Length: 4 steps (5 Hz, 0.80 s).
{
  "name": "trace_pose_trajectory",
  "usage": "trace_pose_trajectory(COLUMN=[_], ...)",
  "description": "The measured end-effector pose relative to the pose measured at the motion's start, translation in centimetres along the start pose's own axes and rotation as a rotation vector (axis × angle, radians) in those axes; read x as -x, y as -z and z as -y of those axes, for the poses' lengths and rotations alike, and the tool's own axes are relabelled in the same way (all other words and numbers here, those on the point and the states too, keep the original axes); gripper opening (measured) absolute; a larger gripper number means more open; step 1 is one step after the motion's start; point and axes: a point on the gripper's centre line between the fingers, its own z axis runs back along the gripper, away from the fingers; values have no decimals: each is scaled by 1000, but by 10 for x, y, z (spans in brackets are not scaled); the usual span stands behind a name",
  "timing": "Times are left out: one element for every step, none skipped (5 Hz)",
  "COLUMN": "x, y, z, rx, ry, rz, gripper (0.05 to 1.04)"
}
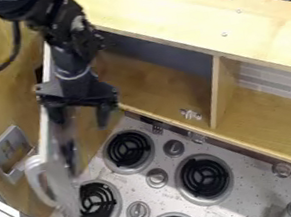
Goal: Open microwave
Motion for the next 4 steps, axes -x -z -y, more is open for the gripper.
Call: trace_pose_trajectory(x=[2, 5, 5, 5], y=[1, 0, -1, 0], z=[-14, -24, -27, -28], rx=[-15, -24, -27, -29], ry=[-36, -66, -79, -77], rz=[-3, -3, -2, -6], gripper=[1001, 1000, 1000, 1000])
